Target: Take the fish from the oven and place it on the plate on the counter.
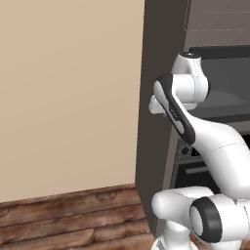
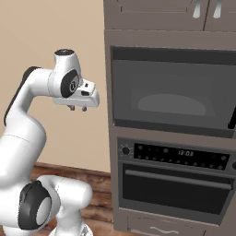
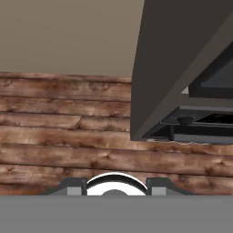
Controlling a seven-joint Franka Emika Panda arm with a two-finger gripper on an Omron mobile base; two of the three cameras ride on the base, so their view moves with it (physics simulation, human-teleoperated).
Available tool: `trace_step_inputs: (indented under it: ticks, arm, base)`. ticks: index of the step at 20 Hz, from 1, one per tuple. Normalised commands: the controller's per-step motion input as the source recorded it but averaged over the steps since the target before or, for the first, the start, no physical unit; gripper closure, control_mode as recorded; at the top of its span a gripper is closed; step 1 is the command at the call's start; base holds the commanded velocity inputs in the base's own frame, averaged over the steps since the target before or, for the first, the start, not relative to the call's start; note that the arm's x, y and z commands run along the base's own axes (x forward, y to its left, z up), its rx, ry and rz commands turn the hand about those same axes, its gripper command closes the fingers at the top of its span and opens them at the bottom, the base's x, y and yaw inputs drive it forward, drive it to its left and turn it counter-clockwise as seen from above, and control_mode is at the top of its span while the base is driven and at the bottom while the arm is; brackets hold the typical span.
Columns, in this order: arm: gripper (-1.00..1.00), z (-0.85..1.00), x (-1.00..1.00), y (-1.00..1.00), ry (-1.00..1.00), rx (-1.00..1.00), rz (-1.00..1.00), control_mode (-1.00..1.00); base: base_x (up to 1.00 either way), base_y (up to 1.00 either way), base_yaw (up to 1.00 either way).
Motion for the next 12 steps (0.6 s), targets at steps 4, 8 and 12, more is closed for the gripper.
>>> trace_step_inputs:
  ticks: [4,8,12]
  arm:
    - [-1.0,0.0,-0.14,0.0,-0.04,0.01,0.0,-1.0]
    - [-1.0,-0.05,-0.75,-0.06,-0.07,0.04,-0.01,-1.0]
    - [-1.0,-0.19,-0.98,-0.13,-0.12,0.0,0.0,-1.0]
  base:
    - [0.0,0.0,0.0]
    - [0.0,0.0,0.0]
    - [0.0,0.0,0.0]
